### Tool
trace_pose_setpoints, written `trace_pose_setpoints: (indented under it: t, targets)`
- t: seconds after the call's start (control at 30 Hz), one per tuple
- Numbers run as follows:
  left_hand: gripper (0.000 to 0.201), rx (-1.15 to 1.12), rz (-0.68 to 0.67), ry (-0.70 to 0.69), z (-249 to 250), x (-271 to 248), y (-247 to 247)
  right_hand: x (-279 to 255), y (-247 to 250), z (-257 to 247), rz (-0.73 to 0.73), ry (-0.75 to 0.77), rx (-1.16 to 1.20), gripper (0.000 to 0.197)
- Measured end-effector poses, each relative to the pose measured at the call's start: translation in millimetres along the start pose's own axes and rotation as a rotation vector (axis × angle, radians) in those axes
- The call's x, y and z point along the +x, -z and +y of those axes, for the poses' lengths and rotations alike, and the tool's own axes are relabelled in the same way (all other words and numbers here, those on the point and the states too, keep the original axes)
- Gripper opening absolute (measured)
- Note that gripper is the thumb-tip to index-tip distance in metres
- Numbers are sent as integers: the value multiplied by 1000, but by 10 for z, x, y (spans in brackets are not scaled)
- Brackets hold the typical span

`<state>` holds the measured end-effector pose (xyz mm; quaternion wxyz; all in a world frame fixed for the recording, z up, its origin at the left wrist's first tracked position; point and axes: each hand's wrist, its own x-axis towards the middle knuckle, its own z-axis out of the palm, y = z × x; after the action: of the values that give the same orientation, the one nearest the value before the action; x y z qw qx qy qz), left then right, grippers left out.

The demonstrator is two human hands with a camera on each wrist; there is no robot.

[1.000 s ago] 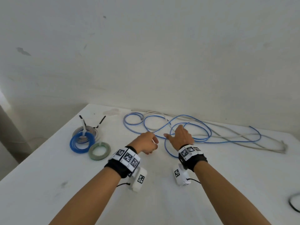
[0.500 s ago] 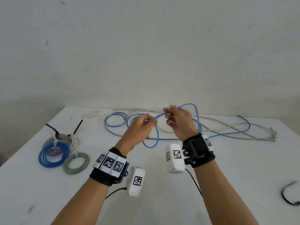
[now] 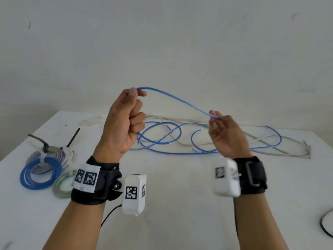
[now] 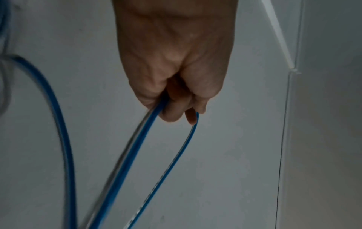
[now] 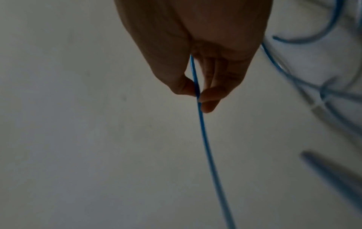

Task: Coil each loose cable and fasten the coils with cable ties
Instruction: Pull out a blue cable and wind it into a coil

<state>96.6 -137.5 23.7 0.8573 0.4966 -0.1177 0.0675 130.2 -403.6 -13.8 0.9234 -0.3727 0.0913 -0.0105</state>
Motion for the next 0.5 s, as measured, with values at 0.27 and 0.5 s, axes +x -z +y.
trace_pose_setpoints:
  t: [0.27,0.5]
  targets:
    - [28,14,84,12,148,54,163,-32,204,-294,-18,89,-327,19]
    - [28,-36,143,25,202,54,222,-77,185,-288,99,301,-567,32]
